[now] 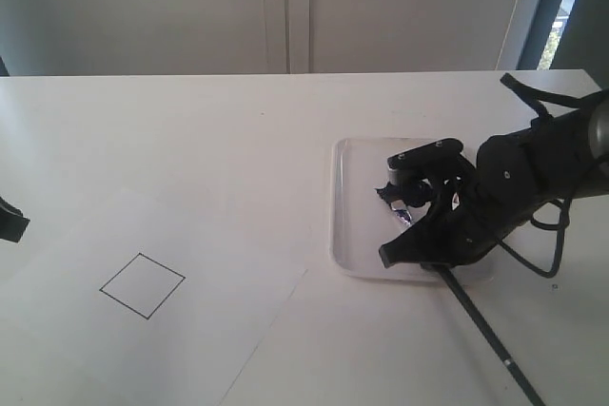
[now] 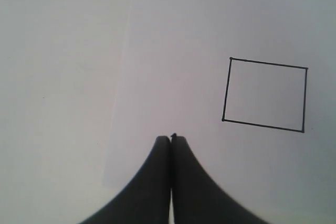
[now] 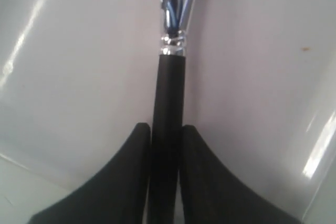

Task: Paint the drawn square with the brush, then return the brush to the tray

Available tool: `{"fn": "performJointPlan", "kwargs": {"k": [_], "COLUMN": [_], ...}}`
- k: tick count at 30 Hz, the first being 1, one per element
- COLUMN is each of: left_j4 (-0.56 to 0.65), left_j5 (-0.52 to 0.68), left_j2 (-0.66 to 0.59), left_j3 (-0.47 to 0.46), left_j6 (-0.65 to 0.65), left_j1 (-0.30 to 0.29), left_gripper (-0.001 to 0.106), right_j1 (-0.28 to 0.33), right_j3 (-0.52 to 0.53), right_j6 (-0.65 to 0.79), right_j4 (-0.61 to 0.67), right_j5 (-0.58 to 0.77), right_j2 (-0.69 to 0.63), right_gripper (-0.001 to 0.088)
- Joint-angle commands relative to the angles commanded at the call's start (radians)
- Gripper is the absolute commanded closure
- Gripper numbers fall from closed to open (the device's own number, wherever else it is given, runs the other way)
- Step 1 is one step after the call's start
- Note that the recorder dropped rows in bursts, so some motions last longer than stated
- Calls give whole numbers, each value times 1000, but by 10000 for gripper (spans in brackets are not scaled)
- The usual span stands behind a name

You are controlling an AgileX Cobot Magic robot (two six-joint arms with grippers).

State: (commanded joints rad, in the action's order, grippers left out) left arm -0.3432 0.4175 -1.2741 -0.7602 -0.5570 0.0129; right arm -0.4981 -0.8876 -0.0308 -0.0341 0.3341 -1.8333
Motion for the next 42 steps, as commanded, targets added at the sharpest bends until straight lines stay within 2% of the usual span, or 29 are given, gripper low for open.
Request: {"fn": "performJointPlan", "kwargs": {"k": [2,9,18,29,32,34,38,42], "left_j4": [0,0,0,-7,-30,-38,-53,-53], "left_j5": [0,0,0,11,19,19,19,17], "left_j2": [0,0,0,0,-2,-2,-11,-29], "left_j3": [0,0,0,0,0,0,0,2], "left_j6": [0,0,0,2,2,2,2,2], "left_j1": [0,0,0,0,0,0,0,0], "left_gripper": [1053,1053,1053,1053,1053,1053,1053,1053], "right_j1": [0,0,0,0,-2,-4,-54,-132], "right_j3": [0,0,0,0,0,0,0,-8], "right_j6": [0,0,-25,-25,41,122,268,273], "right_j4": [0,0,0,0,16,106,267,268], "right_j5": [-3,-7,-2,90,139,155,192,216], "right_j2": [0,11,96,162,219,256,296,311], "right_gripper": [868,868,868,868,868,868,868,868]}}
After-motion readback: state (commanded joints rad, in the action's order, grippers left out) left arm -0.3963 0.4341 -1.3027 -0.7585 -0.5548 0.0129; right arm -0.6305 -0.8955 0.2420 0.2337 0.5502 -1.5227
